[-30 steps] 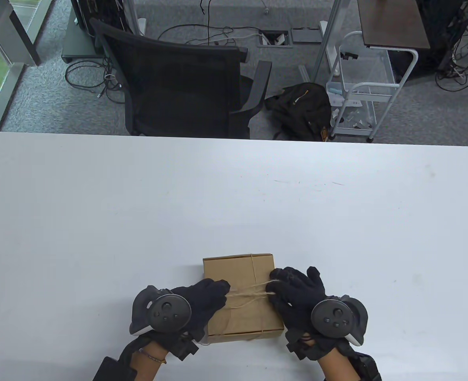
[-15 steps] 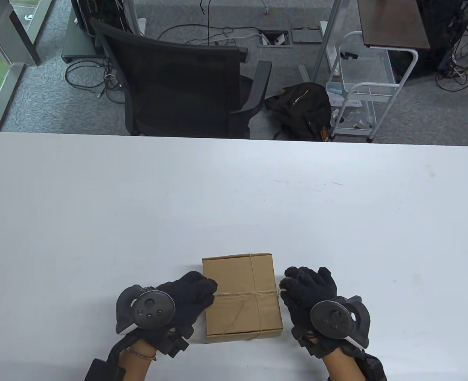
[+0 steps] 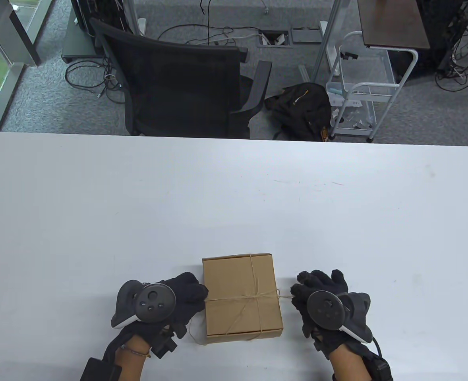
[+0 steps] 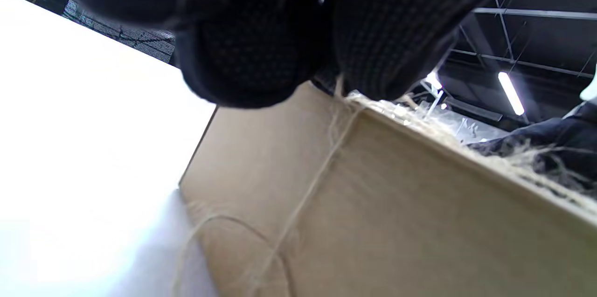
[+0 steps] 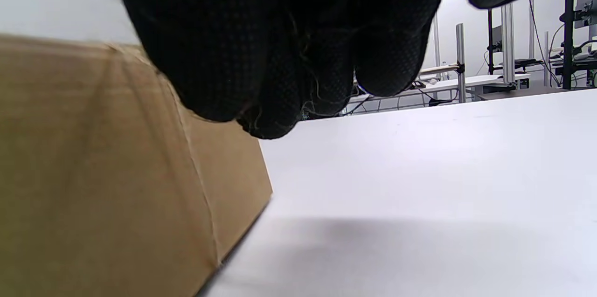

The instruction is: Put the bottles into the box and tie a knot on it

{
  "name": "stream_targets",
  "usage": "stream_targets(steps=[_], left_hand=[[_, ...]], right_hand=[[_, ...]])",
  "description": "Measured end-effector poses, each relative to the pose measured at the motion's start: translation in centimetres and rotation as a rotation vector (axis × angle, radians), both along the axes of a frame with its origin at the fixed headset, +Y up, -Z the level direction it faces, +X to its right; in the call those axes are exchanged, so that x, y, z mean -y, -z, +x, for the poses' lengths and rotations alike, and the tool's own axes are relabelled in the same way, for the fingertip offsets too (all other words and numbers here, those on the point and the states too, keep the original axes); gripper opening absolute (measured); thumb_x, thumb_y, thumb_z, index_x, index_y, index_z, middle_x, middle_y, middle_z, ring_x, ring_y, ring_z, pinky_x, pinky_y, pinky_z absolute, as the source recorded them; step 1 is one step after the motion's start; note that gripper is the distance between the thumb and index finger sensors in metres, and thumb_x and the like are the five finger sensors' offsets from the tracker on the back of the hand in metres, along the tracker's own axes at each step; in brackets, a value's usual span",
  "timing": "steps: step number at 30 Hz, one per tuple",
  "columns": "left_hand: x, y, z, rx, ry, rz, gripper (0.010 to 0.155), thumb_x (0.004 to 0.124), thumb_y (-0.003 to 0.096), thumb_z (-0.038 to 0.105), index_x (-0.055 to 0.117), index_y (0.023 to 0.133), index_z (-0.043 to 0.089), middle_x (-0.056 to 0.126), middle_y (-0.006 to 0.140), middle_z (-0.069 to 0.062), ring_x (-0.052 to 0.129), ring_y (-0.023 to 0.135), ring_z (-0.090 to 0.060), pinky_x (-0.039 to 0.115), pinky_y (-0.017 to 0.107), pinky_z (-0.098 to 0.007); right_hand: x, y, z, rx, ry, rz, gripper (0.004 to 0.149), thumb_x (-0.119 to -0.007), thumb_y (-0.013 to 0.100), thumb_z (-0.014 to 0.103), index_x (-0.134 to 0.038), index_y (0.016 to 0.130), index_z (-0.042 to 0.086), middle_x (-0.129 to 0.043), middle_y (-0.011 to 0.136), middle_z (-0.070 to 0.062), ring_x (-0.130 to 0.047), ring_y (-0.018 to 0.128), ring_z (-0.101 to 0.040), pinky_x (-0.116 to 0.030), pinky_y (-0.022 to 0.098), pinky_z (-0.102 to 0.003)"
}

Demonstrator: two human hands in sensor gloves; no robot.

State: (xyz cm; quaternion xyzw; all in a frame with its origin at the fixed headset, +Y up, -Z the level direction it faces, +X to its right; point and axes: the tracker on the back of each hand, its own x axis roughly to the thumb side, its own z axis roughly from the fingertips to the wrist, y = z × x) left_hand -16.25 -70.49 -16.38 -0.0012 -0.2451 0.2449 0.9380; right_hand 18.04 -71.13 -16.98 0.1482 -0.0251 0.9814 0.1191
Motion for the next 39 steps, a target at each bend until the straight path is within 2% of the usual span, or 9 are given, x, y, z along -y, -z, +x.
stream_targets(steps=[11, 16, 19, 22, 24, 27, 29, 32, 39], left_hand=[[0.8, 0.4, -0.4, -0.036, 0.107, -0.025, 0.045, 0.100, 0.0402, 0.038, 0.100, 0.081, 0.020, 0.101, 0.082, -0.013, 0.109, 0.047, -0.029, 0.093, 0.030, -0.036], [1.1, 0.8, -1.4, -0.123, 0.144, -0.021, 0.057, 0.100, 0.0402, 0.039, 0.091, 0.093, 0.018, 0.094, 0.092, -0.015, 0.107, 0.058, -0.032, 0.092, 0.037, -0.040], [1.2, 0.9, -2.2, -0.238, 0.162, 0.034, 0.065, 0.097, 0.0423, 0.039, 0.083, 0.101, 0.016, 0.085, 0.103, -0.019, 0.100, 0.076, -0.040, 0.088, 0.050, -0.049], [1.8, 1.1, -2.9, -0.318, 0.216, 0.053, 0.076, 0.089, 0.0466, 0.047, 0.066, 0.113, 0.016, 0.066, 0.117, -0.024, 0.079, 0.099, -0.050, 0.073, 0.065, -0.062], [2.3, 1.3, -3.0, -0.322, 0.231, 0.046, 0.085, 0.086, 0.0475, 0.051, 0.050, 0.119, 0.022, 0.045, 0.127, -0.024, 0.049, 0.112, -0.056, 0.049, 0.072, -0.075], [3.0, 1.5, -3.2, -0.326, 0.278, 0.002, 0.096, 0.081, 0.0487, 0.057, 0.020, 0.119, 0.034, 0.010, 0.128, -0.020, 0.013, 0.112, -0.058, 0.026, 0.069, -0.080], [3.5, 1.6, -3.2, -0.314, 0.299, -0.013, 0.099, 0.079, 0.0484, 0.061, 0.010, 0.116, 0.039, -0.002, 0.125, -0.018, 0.003, 0.109, -0.056, 0.020, 0.067, -0.081], [3.9, 1.6, -3.2, -0.302, 0.319, -0.052, 0.101, 0.074, 0.0487, 0.065, 0.001, 0.114, 0.039, -0.011, 0.122, -0.017, -0.006, 0.106, -0.056, 0.015, 0.065, -0.082], [4.1, 1.4, -2.7, -0.280, 0.281, -0.032, 0.099, 0.072, 0.0484, 0.065, 0.004, 0.115, 0.038, -0.008, 0.123, -0.018, -0.005, 0.107, -0.056, 0.015, 0.065, -0.082]], right_hand=[[1.6, 1.1, 1.4, 0.040, 0.030, -0.134, 0.040, -0.094, 0.039, 0.026, -0.103, 0.074, 0.009, -0.083, 0.099, -0.022, -0.072, 0.090, -0.050, -0.046, 0.064, -0.077], [2.5, 1.7, 3.2, 0.096, 0.068, -0.244, 0.061, -0.095, 0.039, 0.027, -0.085, 0.096, 0.007, -0.062, 0.110, -0.028, -0.055, 0.097, -0.056, -0.037, 0.066, -0.078], [2.9, 2.0, 4.2, 0.136, 0.081, -0.217, 0.073, -0.095, 0.040, 0.025, -0.069, 0.106, 0.008, -0.043, 0.115, -0.030, -0.035, 0.099, -0.059, -0.025, 0.065, -0.079], [3.3, 2.1, 5.1, 0.127, 0.135, -0.144, 0.079, -0.089, 0.044, 0.031, -0.052, 0.113, 0.017, -0.020, 0.118, -0.025, -0.013, 0.099, -0.058, -0.010, 0.062, -0.079], [3.6, 2.1, 5.2, 0.102, 0.178, -0.097, 0.083, -0.086, 0.047, 0.039, -0.040, 0.114, 0.026, -0.006, 0.116, -0.018, 0.001, 0.098, -0.052, 0.000, 0.059, -0.078], [4.1, 2.2, 4.9, 0.040, 0.190, -0.038, 0.085, -0.080, 0.049, 0.046, -0.026, 0.113, 0.032, 0.004, 0.114, -0.014, 0.009, 0.097, -0.049, 0.003, 0.057, -0.078], [4.3, 2.1, 4.4, 0.008, 0.178, -0.018, 0.086, -0.078, 0.049, 0.048, -0.022, 0.112, 0.033, 0.006, 0.113, -0.012, 0.010, 0.097, -0.048, 0.004, 0.057, -0.078], [4.5, 2.1, 3.9, -0.028, 0.178, -0.013, 0.086, -0.075, 0.048, 0.054, -0.020, 0.111, 0.033, 0.006, 0.113, -0.012, 0.010, 0.097, -0.048, 0.004, 0.057, -0.078], [4.8, 2.1, 3.4, -0.047, 0.167, -0.038, 0.083, -0.072, 0.048, 0.057, -0.026, 0.112, 0.032, 0.001, 0.115, -0.013, 0.007, 0.098, -0.048, 0.003, 0.057, -0.078]])
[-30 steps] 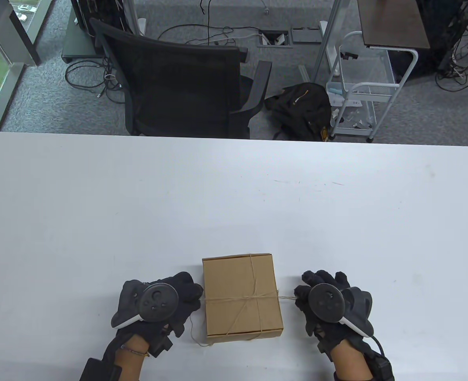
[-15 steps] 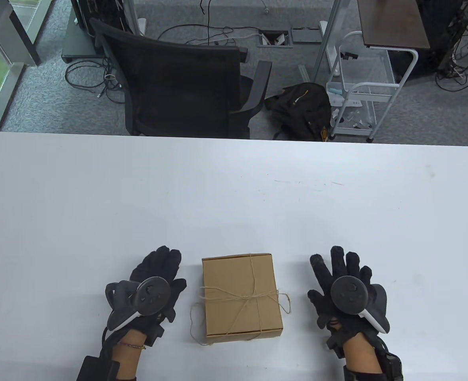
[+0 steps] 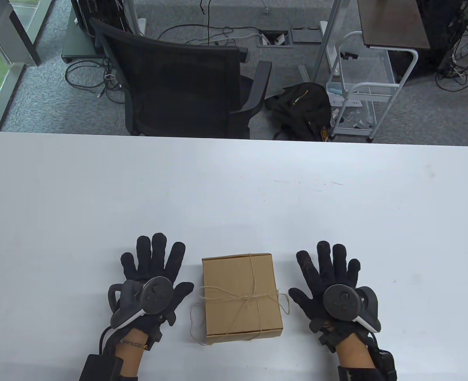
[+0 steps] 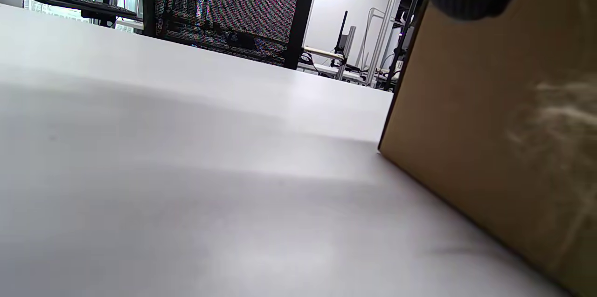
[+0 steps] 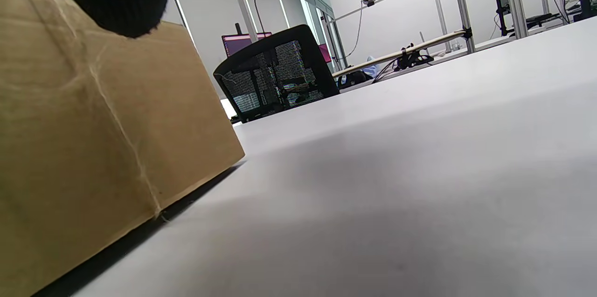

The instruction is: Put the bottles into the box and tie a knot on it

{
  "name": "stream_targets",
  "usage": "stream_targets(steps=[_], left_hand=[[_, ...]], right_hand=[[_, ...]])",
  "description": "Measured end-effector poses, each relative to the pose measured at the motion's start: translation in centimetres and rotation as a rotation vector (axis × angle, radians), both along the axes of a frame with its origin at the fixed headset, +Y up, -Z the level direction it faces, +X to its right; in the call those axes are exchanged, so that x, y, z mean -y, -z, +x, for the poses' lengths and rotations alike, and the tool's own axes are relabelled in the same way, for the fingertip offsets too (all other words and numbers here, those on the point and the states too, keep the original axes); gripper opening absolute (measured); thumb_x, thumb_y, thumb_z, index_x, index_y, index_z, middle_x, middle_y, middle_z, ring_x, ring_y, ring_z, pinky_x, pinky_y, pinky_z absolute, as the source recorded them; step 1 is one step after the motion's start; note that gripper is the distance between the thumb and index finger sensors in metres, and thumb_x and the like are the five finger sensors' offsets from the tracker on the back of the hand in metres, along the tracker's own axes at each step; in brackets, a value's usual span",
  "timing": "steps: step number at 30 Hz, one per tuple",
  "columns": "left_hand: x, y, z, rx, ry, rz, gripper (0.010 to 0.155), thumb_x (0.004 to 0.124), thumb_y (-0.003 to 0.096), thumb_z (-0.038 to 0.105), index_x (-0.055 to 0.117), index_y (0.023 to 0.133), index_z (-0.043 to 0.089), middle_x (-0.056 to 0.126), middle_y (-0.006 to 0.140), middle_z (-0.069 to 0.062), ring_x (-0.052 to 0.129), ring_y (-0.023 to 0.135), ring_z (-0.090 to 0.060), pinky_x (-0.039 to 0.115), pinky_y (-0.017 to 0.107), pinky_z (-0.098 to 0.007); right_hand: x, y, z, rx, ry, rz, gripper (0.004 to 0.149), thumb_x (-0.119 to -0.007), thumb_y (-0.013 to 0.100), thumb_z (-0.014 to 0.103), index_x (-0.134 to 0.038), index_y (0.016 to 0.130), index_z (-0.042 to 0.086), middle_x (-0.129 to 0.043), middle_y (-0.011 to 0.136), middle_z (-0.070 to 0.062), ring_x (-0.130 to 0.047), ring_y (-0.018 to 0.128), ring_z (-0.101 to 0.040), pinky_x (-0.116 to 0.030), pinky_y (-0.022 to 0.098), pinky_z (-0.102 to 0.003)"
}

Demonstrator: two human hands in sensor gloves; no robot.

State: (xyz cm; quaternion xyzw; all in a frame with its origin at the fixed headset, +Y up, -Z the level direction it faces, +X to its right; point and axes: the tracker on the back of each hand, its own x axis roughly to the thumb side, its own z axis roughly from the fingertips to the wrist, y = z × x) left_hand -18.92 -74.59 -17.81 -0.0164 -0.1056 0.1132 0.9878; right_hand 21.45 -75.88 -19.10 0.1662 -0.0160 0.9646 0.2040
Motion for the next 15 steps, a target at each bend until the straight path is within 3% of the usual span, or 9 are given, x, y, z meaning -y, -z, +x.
stream_targets(steps=[15], left_hand=[[0.21, -0.18, 0.35, 0.010, 0.001, -0.020, 0.098, 0.073, 0.0490, 0.064, 0.008, 0.117, 0.036, -0.005, 0.124, -0.020, -0.001, 0.108, -0.056, 0.017, 0.065, -0.082]], right_hand=[[0.27, -0.12, -0.22, 0.021, -0.003, -0.058, 0.083, -0.073, 0.049, 0.055, -0.027, 0.113, 0.029, 0.000, 0.115, -0.015, 0.005, 0.098, -0.049, 0.002, 0.058, -0.078]])
